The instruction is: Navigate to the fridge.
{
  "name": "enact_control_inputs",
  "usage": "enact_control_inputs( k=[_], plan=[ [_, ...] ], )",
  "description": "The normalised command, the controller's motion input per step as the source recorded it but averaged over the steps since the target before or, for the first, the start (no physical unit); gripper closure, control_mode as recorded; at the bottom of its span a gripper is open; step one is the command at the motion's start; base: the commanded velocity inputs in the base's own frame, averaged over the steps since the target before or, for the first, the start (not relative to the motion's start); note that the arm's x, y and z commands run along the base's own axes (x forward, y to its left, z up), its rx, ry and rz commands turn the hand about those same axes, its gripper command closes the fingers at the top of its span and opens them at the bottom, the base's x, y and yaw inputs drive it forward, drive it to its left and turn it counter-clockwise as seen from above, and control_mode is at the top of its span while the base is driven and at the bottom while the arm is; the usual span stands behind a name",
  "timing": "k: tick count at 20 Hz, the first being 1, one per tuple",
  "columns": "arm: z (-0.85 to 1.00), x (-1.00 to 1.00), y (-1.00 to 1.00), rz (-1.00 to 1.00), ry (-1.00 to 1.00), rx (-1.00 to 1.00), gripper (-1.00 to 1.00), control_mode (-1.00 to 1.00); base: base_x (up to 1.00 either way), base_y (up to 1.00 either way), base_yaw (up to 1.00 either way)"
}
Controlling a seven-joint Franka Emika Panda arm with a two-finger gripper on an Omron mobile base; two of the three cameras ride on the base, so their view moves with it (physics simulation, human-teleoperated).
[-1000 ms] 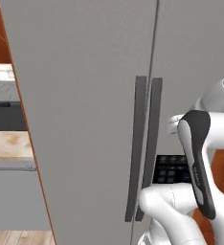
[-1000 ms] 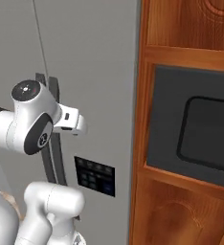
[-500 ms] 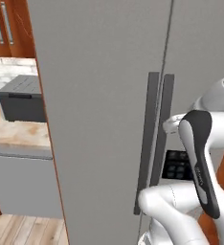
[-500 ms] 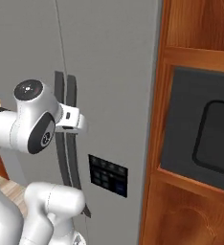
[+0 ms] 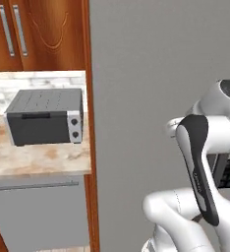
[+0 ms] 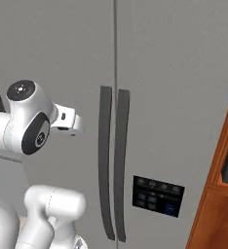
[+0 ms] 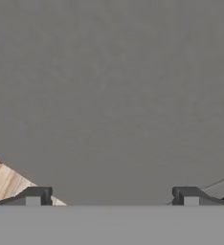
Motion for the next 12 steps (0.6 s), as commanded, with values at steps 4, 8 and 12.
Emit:
enact_control_inputs(
  k=[4,8,12],
  plan=[
    [0.00,0.00,0.00,0.00,0.00,0.00,-1.00,1.00,1.00,-0.98,-0.26],
    [0.00,0.00,0.00,0.00,0.00,0.00,-1.00,1.00,1.00,-0.69,-0.26],
    [0.00,0.00,0.00,0.00,0.00,0.00,-1.00,1.00,1.00,-0.33,-0.25]
  ],
)
